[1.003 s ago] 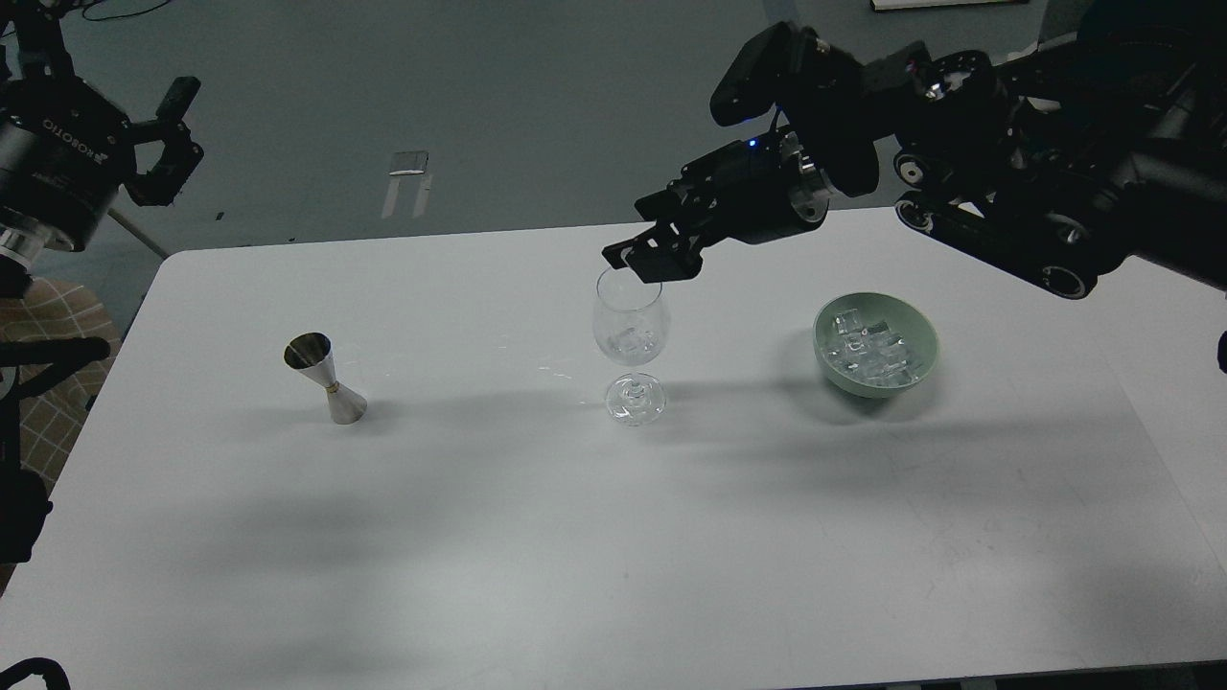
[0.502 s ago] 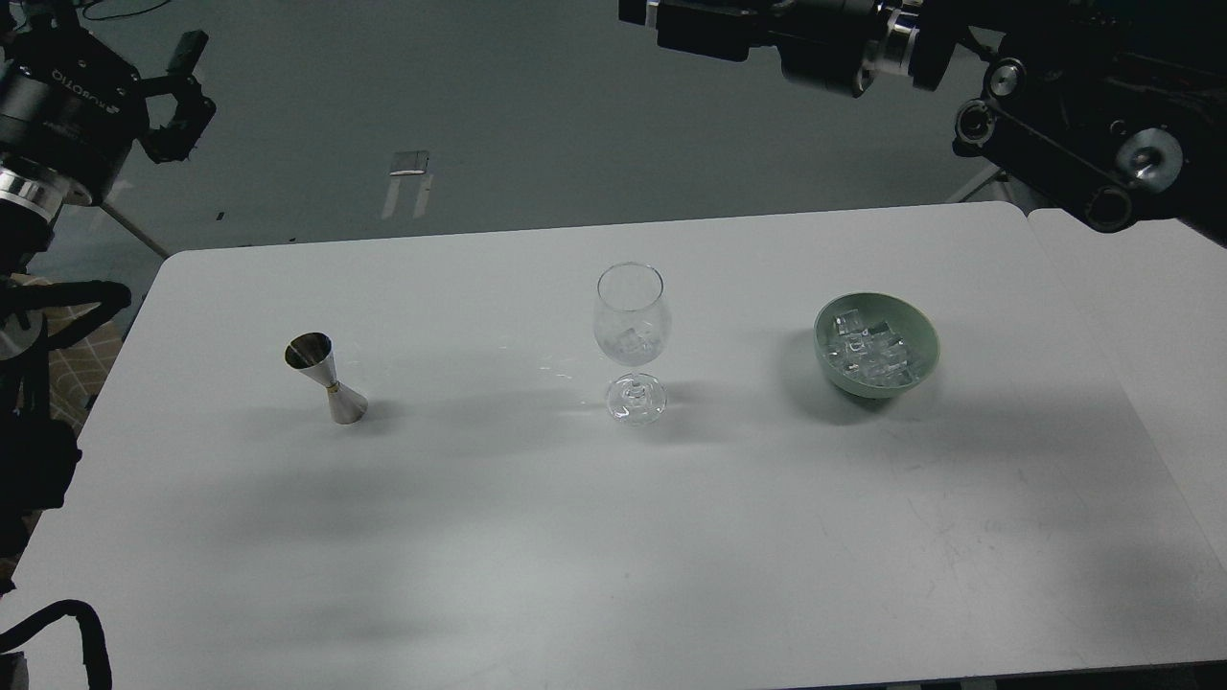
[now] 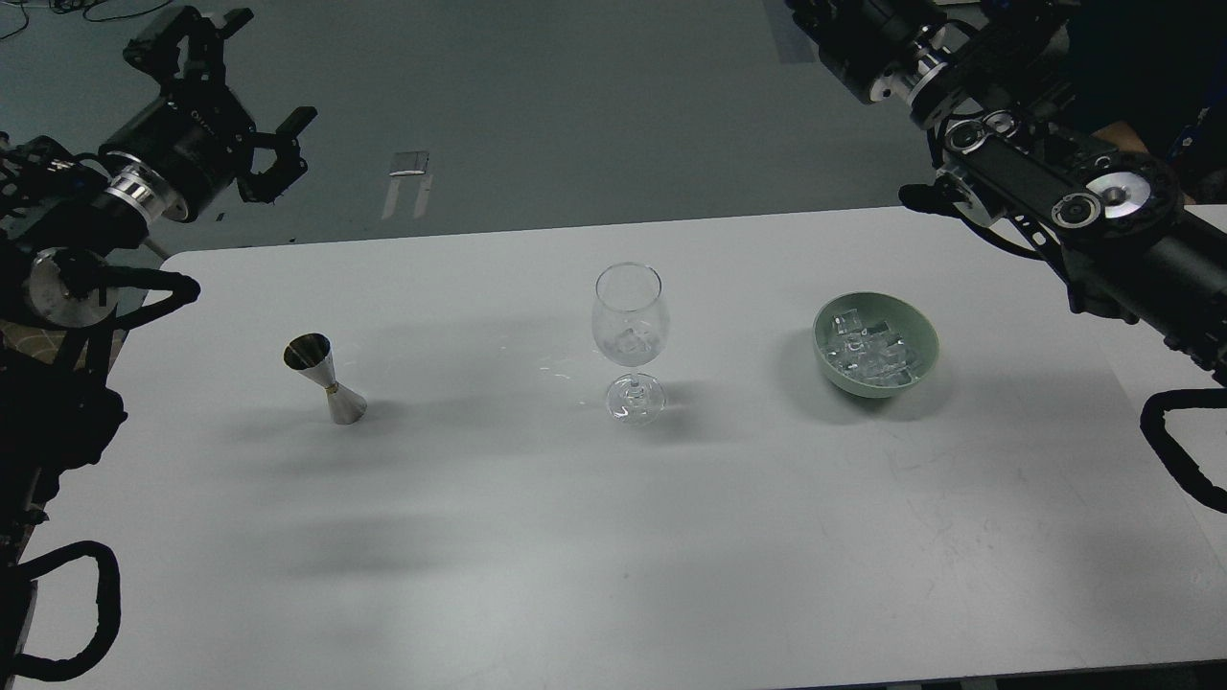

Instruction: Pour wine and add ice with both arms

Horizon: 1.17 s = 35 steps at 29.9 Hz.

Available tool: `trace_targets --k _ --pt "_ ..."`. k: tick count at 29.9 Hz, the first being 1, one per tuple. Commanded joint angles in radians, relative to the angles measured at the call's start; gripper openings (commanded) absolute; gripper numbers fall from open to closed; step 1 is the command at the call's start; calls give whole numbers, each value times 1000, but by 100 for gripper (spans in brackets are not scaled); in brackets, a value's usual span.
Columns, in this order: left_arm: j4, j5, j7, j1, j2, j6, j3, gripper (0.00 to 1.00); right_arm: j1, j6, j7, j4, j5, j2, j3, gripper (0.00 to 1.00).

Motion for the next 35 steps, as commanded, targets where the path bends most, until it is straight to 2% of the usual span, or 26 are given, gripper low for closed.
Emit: trace_targets --k 1,5,12,21,22,25,29,35 --pt "14 -1 -2 -16 -24 -3 5 98 -69 70 0 -4 158 24 111 98" --pt "33 -18 -2 -21 -33 -3 -2 98 -123 164 0 -3 295 56 173 99" --pt "51 -82 9 -38 -77 -3 -1 98 -177 207 0 -4 358 107 315 99" --pt "99 -62 9 -50 -114 -3 5 98 -208 190 0 -3 356 104 315 100" --pt "114 -58 -3 -56 -131 -3 5 98 -206 178 0 -6 353 98 314 100" --pt "149 -45 -5 -70 -168 -1 5 98 -191 107 0 -62 349 70 314 100" --pt "169 -45 -5 -79 -205 1 4 98 -127 94 0 -152 350 65 312 100" --pt "200 -58 -5 -90 -205 1 1 98 -87 81 0 -172 350 52 312 100"
